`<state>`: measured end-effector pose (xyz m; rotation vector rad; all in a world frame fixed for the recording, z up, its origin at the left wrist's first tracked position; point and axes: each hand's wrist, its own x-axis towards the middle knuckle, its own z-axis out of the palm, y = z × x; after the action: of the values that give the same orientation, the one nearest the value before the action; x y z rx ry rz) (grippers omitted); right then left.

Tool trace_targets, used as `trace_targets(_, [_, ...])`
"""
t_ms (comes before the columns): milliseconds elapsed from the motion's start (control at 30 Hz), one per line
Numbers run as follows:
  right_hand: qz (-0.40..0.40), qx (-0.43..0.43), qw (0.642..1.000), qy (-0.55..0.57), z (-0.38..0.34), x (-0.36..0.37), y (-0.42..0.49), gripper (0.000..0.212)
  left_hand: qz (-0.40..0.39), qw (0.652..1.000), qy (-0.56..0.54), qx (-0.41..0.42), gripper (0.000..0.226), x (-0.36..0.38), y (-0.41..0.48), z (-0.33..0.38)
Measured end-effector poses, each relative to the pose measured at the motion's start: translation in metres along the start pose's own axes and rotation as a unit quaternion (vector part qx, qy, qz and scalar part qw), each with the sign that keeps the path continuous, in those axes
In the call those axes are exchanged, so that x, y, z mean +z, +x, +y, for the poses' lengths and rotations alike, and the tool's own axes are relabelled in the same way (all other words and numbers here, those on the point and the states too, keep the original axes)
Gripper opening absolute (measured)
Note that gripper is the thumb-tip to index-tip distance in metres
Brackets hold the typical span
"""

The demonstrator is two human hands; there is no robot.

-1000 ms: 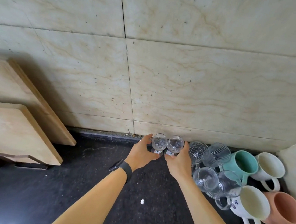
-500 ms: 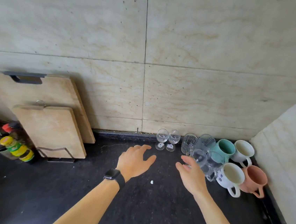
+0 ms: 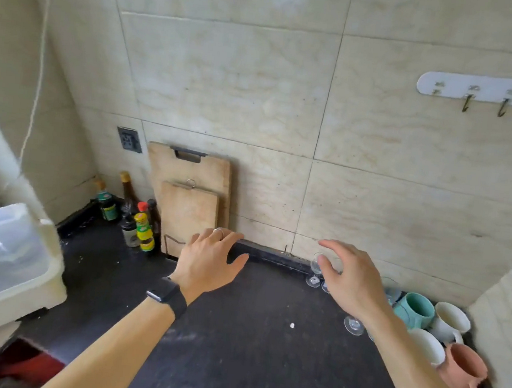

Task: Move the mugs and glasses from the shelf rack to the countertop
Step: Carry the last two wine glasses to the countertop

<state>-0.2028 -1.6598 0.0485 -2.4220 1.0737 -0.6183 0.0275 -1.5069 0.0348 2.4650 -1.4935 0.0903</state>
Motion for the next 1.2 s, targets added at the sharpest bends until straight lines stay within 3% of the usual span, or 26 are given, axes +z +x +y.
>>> trace_targets(200, [-0.059,-0.154,0.986,-0.020,-0.066,0.035,-0.036,0.037,0.062,0.988,0.055,-0.131,0.047,-0.043,-0.127,-0.050])
trace_targets(367, [-0.147,-0.278,0.949,0.001,-0.163,0.083,-0.093,0.040,0.072,0.958,0.089,-0.264,0.044,-0.083,-0.271,-0.095])
trace_targets(667, [-0.199,-0.490,0.844,0.082,-0.384,0.135,-0.242,0.036,0.137,0.851,0.183,-0.473,0.046,-0.192,-0.537,-0.162])
trace_targets(1200, [-0.268,-0.651,0.687,0.178,-0.727,0.210,-0.574,0.038,0.185,0.697,0.251,-0.646,0.046,-0.351,-0.954,-0.264])
